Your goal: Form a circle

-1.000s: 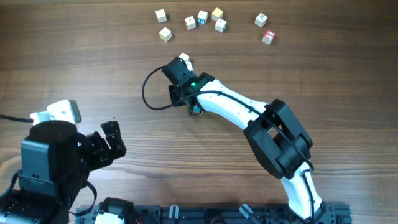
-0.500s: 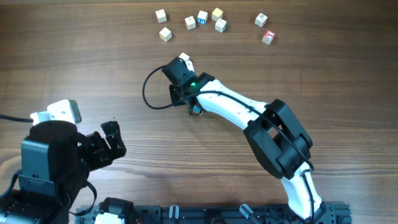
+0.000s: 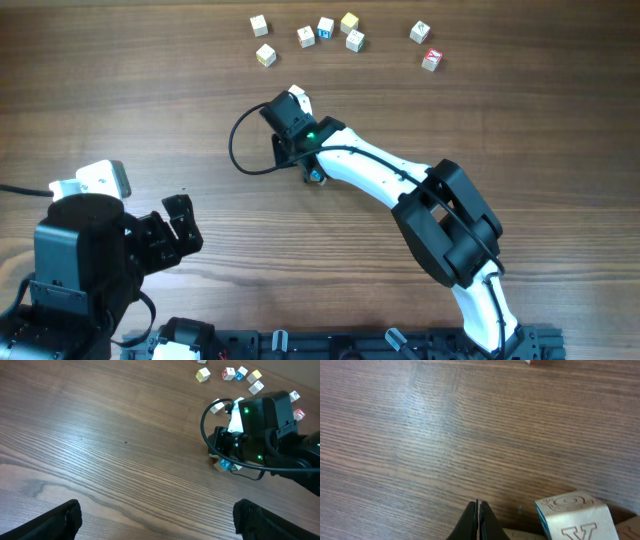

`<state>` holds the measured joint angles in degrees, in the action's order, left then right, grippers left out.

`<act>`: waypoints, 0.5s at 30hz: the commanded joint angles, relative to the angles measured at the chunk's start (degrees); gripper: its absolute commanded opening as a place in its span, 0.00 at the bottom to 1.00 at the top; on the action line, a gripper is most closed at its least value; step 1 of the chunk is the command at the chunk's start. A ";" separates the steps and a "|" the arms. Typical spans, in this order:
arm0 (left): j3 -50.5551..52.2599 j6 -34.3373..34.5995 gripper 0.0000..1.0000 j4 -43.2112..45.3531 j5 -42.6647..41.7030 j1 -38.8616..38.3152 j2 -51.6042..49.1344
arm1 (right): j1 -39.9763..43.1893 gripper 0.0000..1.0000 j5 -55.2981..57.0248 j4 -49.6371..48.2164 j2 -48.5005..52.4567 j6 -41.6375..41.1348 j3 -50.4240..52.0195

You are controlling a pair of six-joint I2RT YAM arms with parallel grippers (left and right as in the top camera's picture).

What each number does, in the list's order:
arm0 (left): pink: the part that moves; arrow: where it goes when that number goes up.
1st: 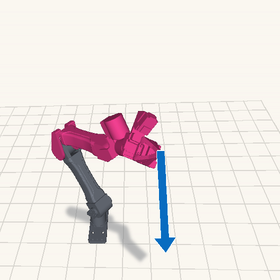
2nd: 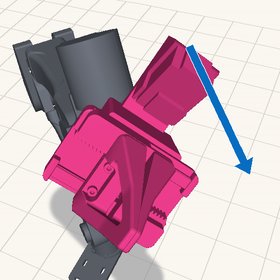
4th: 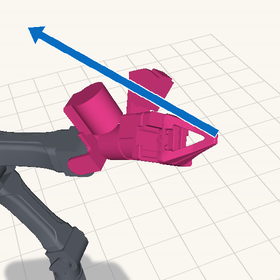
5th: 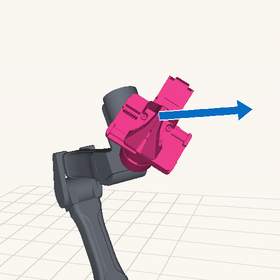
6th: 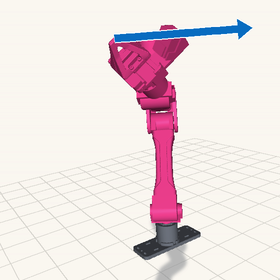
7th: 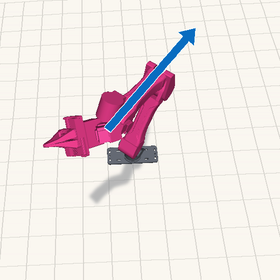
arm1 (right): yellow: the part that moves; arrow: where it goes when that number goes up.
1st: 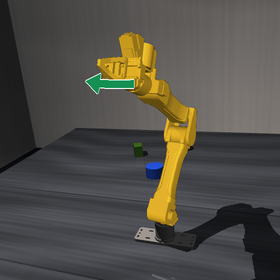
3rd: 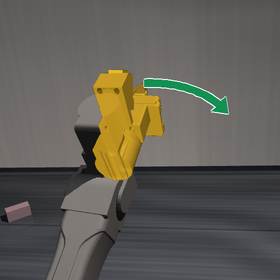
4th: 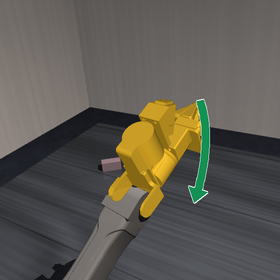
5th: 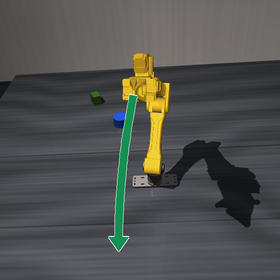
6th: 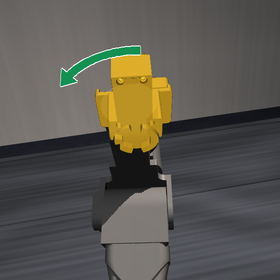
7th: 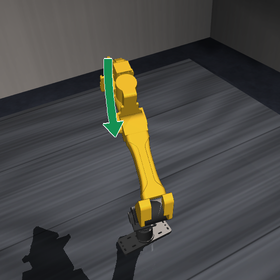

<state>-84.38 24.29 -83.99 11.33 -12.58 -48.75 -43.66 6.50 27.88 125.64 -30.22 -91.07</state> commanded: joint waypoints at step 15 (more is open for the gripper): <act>0.04 0.33 1.00 0.13 0.74 0.37 0.07 | 0.20 0.05 8.13 17.44 -9.90 -3.61 -6.01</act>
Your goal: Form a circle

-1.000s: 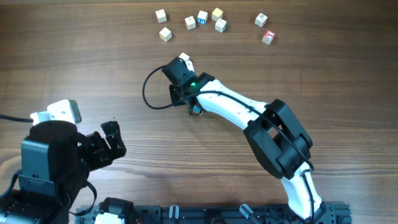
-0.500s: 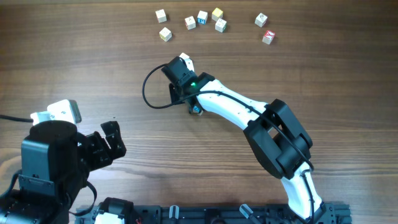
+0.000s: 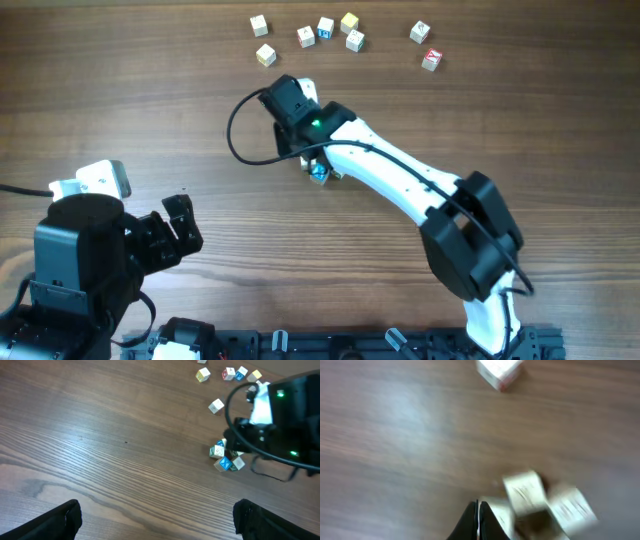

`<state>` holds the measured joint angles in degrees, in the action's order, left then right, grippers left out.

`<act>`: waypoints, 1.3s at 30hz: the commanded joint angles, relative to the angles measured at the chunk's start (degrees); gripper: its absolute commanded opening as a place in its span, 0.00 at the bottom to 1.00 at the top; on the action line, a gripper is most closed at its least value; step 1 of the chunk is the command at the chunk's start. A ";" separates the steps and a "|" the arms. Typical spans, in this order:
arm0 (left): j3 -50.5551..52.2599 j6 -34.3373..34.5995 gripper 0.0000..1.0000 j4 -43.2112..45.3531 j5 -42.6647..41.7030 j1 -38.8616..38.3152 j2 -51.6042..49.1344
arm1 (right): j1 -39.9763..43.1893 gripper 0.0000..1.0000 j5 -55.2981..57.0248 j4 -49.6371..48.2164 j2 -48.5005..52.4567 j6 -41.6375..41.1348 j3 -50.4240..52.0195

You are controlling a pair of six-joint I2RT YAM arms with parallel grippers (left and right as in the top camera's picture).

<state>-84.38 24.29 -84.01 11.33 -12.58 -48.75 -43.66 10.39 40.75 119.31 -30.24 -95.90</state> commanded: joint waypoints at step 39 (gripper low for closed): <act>0.04 0.33 1.00 0.15 0.74 0.39 0.07 | 2.91 0.05 -1.73 -3.37 -1.86 -8.33 11.74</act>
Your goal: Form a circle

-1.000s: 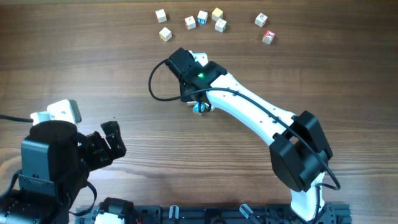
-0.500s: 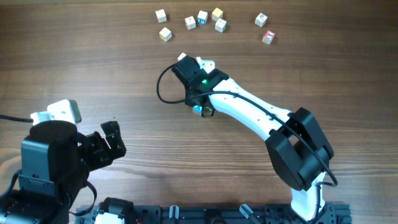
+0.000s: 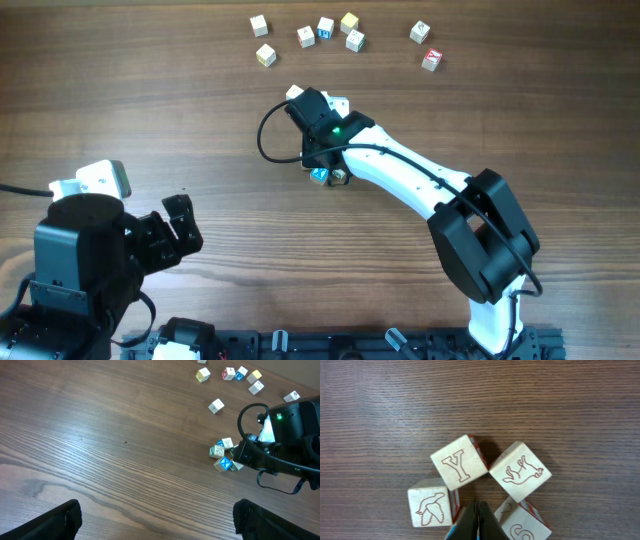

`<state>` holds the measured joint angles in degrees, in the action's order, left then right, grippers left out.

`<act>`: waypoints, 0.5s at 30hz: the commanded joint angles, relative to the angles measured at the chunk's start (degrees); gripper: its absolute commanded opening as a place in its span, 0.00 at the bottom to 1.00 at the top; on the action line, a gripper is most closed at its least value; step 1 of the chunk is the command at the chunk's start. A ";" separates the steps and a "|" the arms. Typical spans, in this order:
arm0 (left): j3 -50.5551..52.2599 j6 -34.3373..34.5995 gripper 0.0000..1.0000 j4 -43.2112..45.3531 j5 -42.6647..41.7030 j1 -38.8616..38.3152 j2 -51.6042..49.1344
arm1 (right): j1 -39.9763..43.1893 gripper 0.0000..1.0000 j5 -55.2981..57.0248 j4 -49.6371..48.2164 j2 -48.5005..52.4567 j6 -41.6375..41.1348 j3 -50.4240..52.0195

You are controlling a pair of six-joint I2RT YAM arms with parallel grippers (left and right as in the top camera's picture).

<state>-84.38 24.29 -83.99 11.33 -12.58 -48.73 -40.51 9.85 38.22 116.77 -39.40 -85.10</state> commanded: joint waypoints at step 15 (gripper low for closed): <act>0.04 0.33 1.00 0.13 0.74 0.39 0.04 | -0.24 0.05 -2.03 -1.57 2.71 0.83 1.25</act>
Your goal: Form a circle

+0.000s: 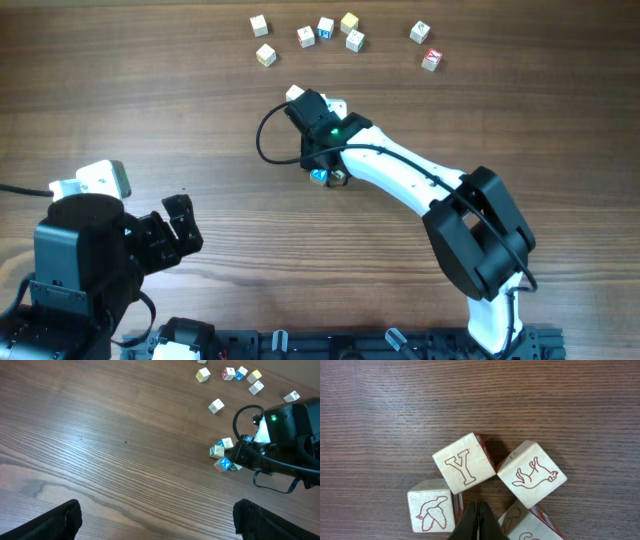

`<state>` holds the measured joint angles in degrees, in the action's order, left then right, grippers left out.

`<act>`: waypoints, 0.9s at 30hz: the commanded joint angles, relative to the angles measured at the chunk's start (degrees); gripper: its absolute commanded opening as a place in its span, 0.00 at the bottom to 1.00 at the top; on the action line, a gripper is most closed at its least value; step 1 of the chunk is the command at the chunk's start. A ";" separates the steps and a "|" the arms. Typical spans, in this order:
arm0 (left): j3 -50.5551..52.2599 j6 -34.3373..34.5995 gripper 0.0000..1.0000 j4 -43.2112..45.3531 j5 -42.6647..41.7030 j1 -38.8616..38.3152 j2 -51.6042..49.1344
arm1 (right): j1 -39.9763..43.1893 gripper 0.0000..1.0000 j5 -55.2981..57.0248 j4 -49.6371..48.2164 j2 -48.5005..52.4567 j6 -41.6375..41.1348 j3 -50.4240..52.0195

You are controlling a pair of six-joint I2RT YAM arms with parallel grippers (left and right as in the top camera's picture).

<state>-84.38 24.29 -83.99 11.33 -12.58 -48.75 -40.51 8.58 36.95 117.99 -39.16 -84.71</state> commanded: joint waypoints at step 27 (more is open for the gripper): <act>0.04 0.33 1.00 0.13 0.74 0.39 0.07 | -0.22 0.05 -0.96 -1.88 3.32 0.85 1.01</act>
<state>-84.38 24.29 -83.99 11.33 -12.58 -48.75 -40.51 7.94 35.46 120.01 -39.16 -84.44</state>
